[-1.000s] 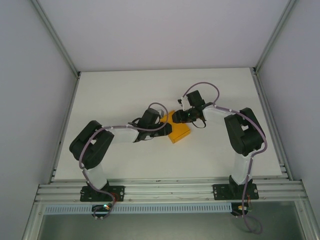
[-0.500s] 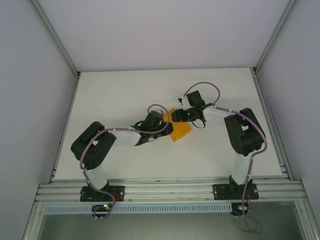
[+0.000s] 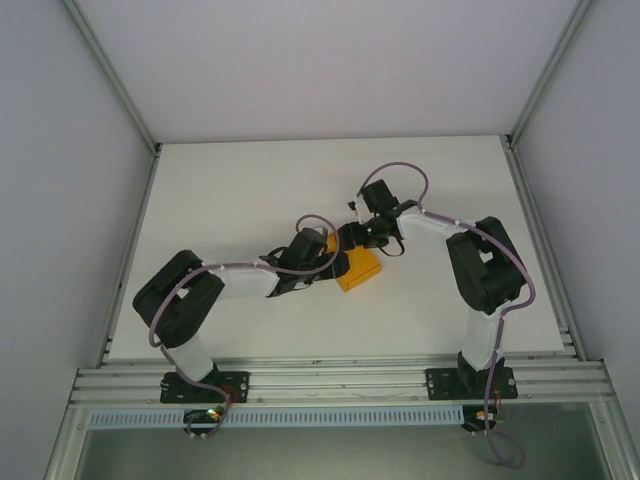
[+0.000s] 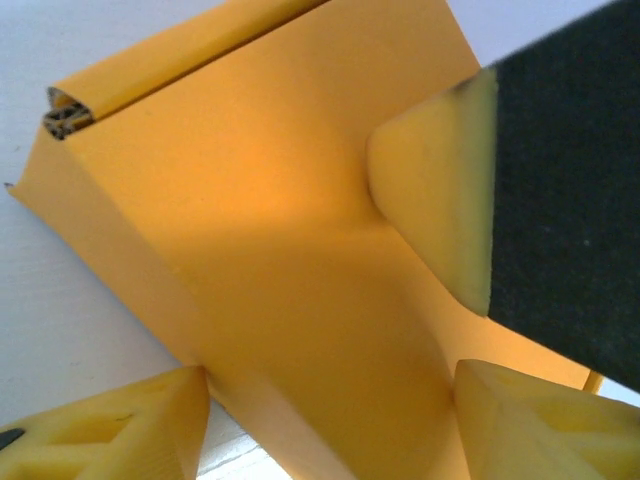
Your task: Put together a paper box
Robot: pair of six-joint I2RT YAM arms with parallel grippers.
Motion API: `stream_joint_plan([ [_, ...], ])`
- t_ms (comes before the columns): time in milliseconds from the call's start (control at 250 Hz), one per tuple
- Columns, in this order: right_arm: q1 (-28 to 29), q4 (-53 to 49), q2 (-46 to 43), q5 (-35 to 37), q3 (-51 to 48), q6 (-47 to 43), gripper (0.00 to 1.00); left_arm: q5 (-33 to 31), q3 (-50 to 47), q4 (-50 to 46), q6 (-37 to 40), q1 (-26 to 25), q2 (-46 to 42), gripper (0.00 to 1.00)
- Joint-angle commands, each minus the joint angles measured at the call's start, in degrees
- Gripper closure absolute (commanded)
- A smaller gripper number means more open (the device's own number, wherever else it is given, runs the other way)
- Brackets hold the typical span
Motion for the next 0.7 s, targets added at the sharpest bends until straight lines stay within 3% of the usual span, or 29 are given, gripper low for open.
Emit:
stream_joint_plan([
  [0, -0.38, -2.70, -1.90, 0.53, 1.56, 0.42, 0.24, -1.39, 1.01, -4.21, 2.22, -0.38, -1.49, 0.33],
  [343, -1.37, -2.67, -3.52, 2.87, 1.81, -0.32, 0.16, -0.59, 1.20, -6.97, 2.61, -0.58, -3.91, 0.19],
  [551, -2.78, -1.65, -7.89, 4.31, -2.12, 0.76, 0.12, 0.07, 1.88, -12.94, 2.86, -2.19, -7.17, 0.01],
  [695, -3.52, -2.04, -10.50, 4.19, -5.13, 1.35, 0.12, 0.05, 1.11, -16.21, 2.23, -3.30, -9.54, 0.00],
])
